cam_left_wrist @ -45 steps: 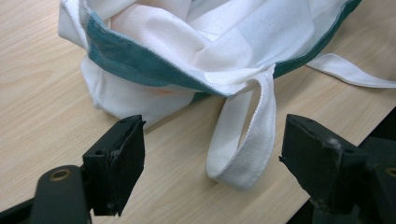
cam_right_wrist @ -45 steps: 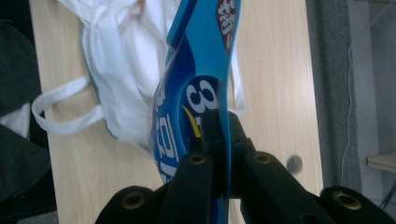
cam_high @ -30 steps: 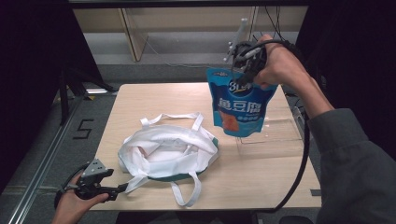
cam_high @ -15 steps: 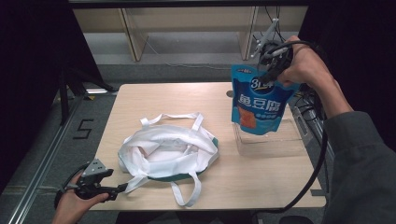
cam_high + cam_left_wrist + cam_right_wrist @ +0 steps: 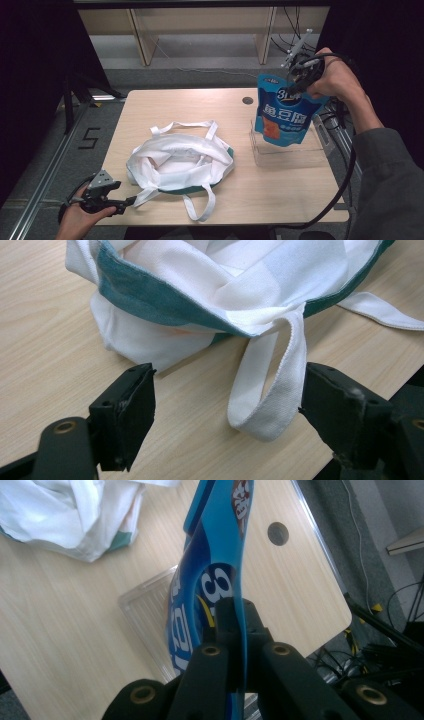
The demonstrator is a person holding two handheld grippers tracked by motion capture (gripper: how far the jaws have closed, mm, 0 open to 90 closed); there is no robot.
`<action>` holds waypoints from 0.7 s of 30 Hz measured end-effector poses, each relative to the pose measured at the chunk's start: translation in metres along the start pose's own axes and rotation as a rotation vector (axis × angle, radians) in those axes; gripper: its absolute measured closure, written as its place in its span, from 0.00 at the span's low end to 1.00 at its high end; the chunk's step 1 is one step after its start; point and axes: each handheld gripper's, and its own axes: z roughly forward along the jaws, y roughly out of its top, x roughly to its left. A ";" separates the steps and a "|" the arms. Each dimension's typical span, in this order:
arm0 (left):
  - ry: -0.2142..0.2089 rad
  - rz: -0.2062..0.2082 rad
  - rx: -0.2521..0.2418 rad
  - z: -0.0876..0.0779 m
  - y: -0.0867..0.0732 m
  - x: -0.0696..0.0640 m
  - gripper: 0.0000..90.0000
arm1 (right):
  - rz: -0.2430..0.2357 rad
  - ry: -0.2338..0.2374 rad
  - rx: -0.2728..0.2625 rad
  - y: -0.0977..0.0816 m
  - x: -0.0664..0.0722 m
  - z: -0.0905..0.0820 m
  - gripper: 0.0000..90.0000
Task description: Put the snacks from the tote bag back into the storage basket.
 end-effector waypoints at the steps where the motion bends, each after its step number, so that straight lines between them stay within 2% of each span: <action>1: 0.000 0.000 0.002 0.000 0.000 0.000 0.24 | 0.004 0.003 0.004 -0.001 -0.001 0.001 1.00; 4: 0.002 -0.002 -0.001 0.000 0.000 0.000 0.24 | 0.001 0.014 0.000 -0.004 -0.002 0.004 1.00; 6: 0.007 -0.046 -0.031 0.003 -0.001 -0.002 0.24 | -0.001 0.019 0.006 -0.005 -0.001 0.008 1.00; 7: 0.010 -0.051 -0.054 0.004 -0.001 -0.003 0.24 | -0.002 0.025 0.006 -0.005 -0.001 0.009 1.00; 8: 0.014 -0.043 -0.043 0.003 -0.001 -0.003 0.24 | 0.019 0.027 0.011 -0.007 0.000 0.011 1.00; 9: -0.001 -0.032 -0.019 0.001 0.000 -0.002 0.24 | 0.026 0.026 0.011 -0.007 0.001 0.012 1.00; 10: 0.000 0.000 0.000 0.000 0.000 0.000 0.24 | 0.006 0.027 0.006 -0.008 -0.001 0.014 1.00; 11: 0.001 -0.002 0.000 0.000 0.000 0.000 0.24 | 0.023 0.035 0.008 -0.009 0.000 0.017 1.00; 12: 0.004 -0.001 0.001 0.000 0.000 0.000 0.24 | 0.002 0.043 0.002 -0.010 -0.001 0.019 1.00; 14: 0.005 -0.043 -0.050 0.003 -0.001 -0.003 0.24 | -0.002 0.033 0.001 -0.011 0.000 0.024 1.00; 15: 0.000 -0.003 -0.007 0.001 -0.001 0.000 0.24 | -0.003 0.048 -0.002 -0.012 0.000 0.026 1.00; 16: 0.000 -0.005 0.004 0.000 0.000 0.000 0.24 | 0.010 0.053 0.001 -0.014 0.000 0.028 1.00; 21: -0.002 -0.008 0.000 0.001 0.000 0.000 0.24 | 0.011 0.066 0.007 -0.018 0.003 0.037 1.00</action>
